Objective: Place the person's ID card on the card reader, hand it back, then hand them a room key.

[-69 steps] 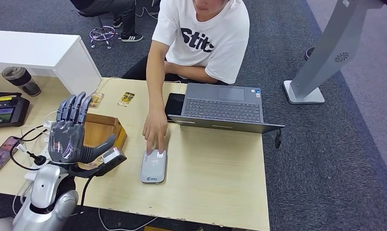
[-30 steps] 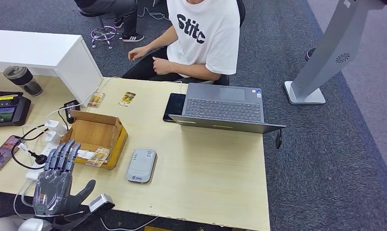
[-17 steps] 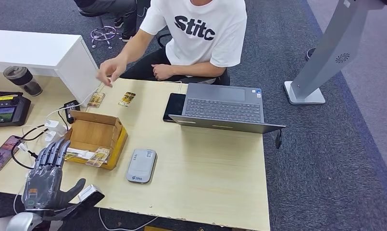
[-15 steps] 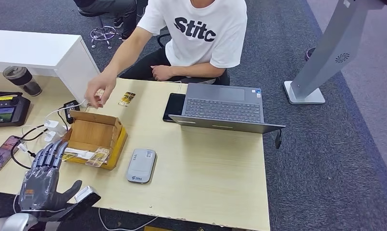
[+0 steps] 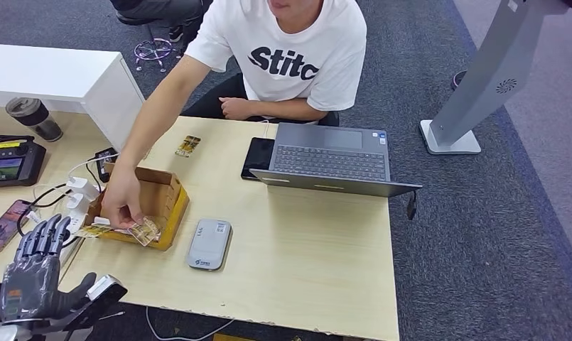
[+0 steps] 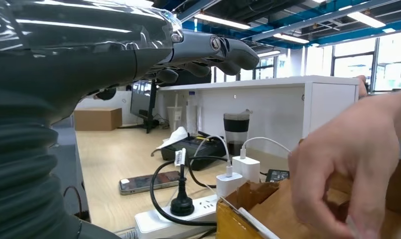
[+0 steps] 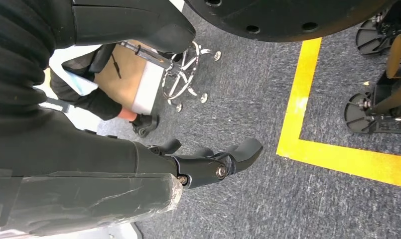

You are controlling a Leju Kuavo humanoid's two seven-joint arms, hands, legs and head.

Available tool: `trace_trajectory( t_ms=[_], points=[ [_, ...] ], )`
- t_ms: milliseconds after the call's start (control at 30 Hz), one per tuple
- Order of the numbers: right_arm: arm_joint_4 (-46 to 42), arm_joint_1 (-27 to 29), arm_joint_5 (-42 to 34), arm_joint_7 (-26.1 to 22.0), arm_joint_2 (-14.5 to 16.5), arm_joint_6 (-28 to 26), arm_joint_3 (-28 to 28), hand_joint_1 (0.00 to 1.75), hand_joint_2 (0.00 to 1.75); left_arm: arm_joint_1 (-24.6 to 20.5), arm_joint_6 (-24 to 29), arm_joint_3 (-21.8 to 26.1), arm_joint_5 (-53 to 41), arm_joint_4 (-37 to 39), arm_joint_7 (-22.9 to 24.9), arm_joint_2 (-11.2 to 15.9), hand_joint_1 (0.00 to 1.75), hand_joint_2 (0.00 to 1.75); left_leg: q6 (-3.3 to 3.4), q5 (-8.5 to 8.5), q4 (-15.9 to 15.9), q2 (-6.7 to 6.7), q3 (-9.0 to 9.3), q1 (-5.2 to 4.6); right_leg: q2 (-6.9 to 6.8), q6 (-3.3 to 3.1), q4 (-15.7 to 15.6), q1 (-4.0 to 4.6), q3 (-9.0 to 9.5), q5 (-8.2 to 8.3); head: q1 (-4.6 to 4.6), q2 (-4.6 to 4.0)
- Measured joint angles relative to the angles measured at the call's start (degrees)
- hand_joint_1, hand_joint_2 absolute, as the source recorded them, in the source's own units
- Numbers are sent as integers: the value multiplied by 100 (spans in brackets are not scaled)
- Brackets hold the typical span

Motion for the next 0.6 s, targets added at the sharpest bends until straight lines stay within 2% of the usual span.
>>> trace_trajectory(
  t_ms=[267, 600],
  points=[
    [48, -25, -1, -61, -41, 0, 1, 0, 175, 31, -295, 312, -7, 14, -190, -97, 0, 175, 0, 0, 0, 0, 0, 0, 0, 0, 0, 0, 0, 0, 1, 0],
    [82, -27, 113, -77, -94, 0, 48, 0, 175, 32, -305, 493, 63, 35, -287, -295, 0, 175, 0, 0, 0, 0, 0, 0, 0, 0, 0, -1, 0, 0, 1, 0]
  ],
)
